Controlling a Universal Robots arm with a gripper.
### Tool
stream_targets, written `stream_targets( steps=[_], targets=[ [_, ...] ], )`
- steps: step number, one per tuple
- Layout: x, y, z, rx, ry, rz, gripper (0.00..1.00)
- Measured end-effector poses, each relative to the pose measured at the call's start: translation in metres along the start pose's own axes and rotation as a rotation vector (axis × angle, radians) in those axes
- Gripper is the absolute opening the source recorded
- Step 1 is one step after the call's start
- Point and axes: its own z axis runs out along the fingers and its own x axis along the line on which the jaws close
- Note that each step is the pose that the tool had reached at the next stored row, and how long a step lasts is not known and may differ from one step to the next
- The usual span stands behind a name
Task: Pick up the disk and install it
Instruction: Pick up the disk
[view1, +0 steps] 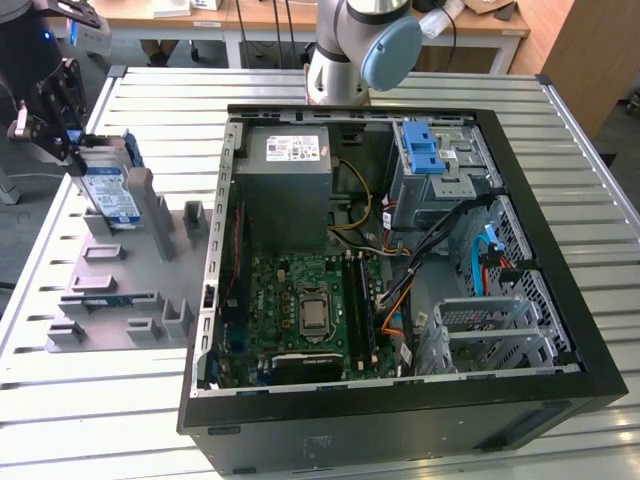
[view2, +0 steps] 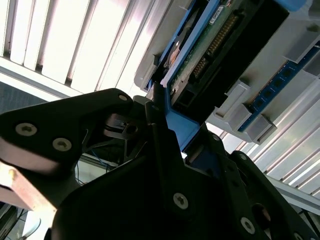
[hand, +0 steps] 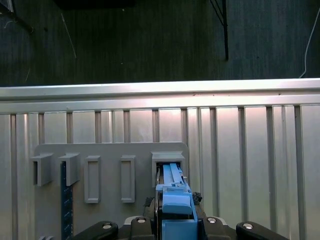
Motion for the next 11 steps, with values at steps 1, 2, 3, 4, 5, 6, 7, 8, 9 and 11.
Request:
stream_targets(
  steps=[1,2,3,4,5,6,7,8,9,11],
  targets=[
    [0.0,0.0,-0.0003,0.0002,-0.0001,0.0,0.36],
    [0.0,0.0,-0.0009,0.0002,-0.0001,0.0,0.36],
    [0.0,0.0,-0.0015,0.0001,-0.0001,0.0,0.36],
    [0.0,0.0,-0.0021,0.0001,0.0,0.0,0.36],
    [0.0,0.0,-0.0026,0.0002,-0.0001,0.0,0.36],
    [0.0,0.0,-0.0033,0.0002,-0.0001,0.0,0.36],
    [0.0,0.0,-0.0041,0.0002,-0.0001,0.0,0.36],
    [0.0,0.0,-0.0048,0.0002,-0.0001,0.0,0.36],
    [-0.0001,0.0,-0.0055,0.0002,-0.0001,0.0,0.36],
    [-0.0001,0.0001,-0.0068,0.0002,0.0,0.0,0.36]
  ],
)
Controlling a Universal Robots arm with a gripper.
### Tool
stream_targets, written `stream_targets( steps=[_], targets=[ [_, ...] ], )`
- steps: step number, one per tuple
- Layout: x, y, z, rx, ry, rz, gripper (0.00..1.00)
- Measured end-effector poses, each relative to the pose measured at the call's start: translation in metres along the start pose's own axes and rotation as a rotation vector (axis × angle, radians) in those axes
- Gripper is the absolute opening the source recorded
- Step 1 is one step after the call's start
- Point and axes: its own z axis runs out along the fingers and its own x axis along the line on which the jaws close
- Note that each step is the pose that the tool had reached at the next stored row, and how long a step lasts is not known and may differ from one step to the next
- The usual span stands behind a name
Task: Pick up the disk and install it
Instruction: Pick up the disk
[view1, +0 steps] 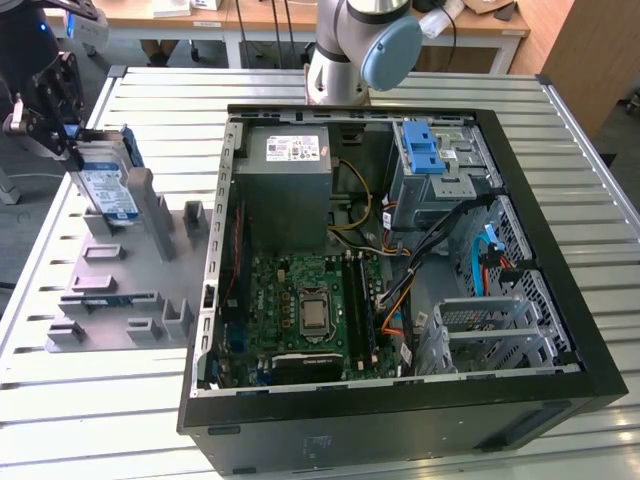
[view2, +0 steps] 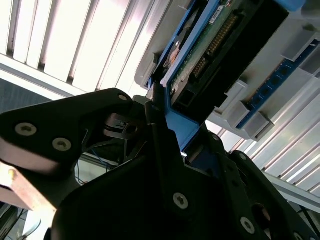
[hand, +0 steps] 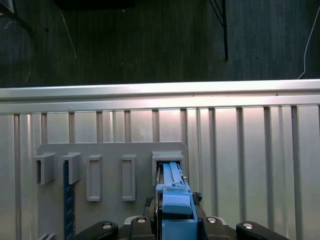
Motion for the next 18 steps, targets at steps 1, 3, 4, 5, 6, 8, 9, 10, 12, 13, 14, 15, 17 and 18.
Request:
stream_targets(
  steps=[1,3,4,5,6,8,9,10,12,13,14,15,17,18],
  targets=[
    [0.0,0.0,-0.0007,-0.0001,0.0,0.0,0.36],
    [0.0,0.0,-0.0019,0.0,0.0,0.0,0.36],
    [0.0,0.0,-0.0027,-0.0001,0.0,0.0,0.36],
    [0.0,0.0,-0.0034,0.0,0.0,0.0,0.36],
    [0.0,0.0,-0.004,0.0,0.0,0.0,0.36],
    [0.0,0.0,-0.0055,0.0,0.0,0.0,0.36],
    [-0.0001,0.0,-0.0062,0.0,0.0,0.0,0.36],
    [-0.0001,0.0,-0.007,0.0,0.0,0.0,0.36],
    [-0.0001,0.0,-0.0087,0.0,0.0,0.0,0.36],
    [-0.0001,0.0001,-0.0095,-0.0001,0.0,0.0,0.36],
    [-0.0001,0.0,-0.0102,0.0001,-0.0001,0.0,0.36],
    [-0.0001,0.0,-0.0111,0.0001,-0.0001,0.0,0.36],
    [-0.0001,0.0,-0.0126,0.0001,0.0,0.0,0.36],
    [-0.0001,0.0001,-0.0133,0.0,0.0,0.0,0.36]
  ],
)
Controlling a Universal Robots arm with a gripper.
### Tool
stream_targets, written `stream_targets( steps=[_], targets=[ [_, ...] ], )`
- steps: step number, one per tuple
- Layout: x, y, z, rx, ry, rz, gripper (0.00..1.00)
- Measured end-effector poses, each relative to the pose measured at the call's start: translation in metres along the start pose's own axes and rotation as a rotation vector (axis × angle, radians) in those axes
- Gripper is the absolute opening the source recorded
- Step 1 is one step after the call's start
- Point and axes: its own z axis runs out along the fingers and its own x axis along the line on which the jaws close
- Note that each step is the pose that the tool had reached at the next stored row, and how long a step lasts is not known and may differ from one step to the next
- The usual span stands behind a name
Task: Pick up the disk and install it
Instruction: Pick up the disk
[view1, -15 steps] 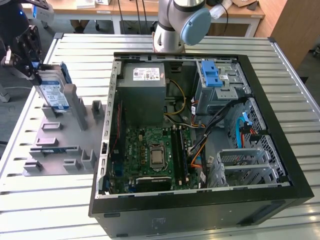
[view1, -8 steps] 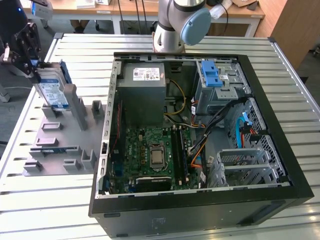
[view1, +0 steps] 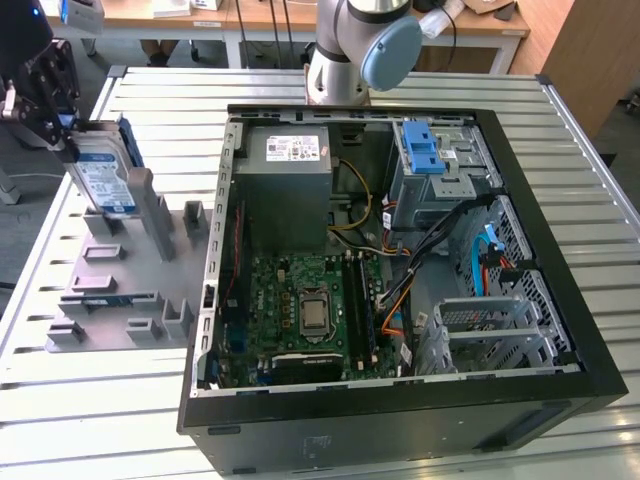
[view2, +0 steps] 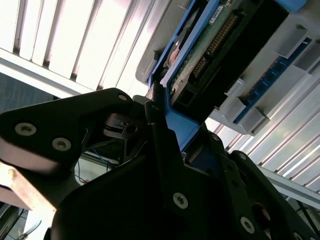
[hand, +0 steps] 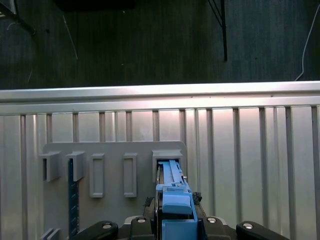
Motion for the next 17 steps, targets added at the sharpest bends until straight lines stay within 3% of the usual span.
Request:
stream_targets(
  steps=[17],
  targets=[
    [-0.0001,0.0001,-0.0143,0.0,0.0,0.0,0.36]
  ],
)
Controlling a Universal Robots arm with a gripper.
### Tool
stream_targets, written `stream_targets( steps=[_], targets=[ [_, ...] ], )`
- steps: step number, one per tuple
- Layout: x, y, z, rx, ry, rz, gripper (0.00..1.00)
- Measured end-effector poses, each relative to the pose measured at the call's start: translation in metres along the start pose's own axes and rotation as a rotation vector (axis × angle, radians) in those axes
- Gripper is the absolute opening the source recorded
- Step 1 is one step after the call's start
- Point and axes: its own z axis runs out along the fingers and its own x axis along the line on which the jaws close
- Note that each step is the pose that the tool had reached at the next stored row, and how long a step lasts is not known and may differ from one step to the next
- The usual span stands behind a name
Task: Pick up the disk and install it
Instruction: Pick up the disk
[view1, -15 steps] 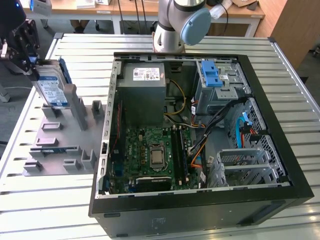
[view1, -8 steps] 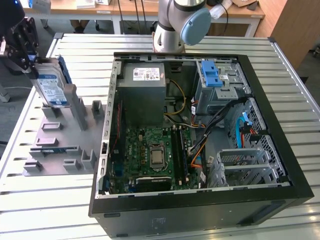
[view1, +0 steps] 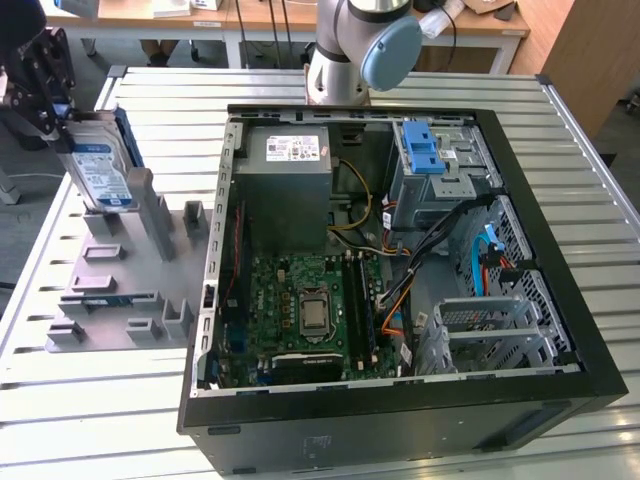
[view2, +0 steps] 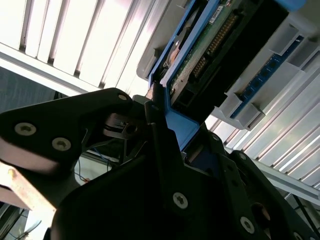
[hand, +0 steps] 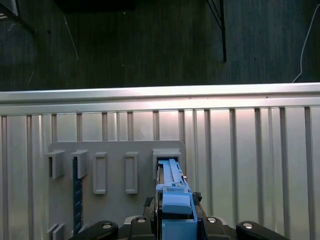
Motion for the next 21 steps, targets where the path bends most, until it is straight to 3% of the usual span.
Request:
stream_targets(
  steps=[16,21],
  targets=[
    [-0.0002,0.0001,-0.0175,0.0,0.0,0.0,0.36],
    [-0.0002,0.0001,-0.0192,-0.0001,0.001,0.0,0.36]
  ],
)
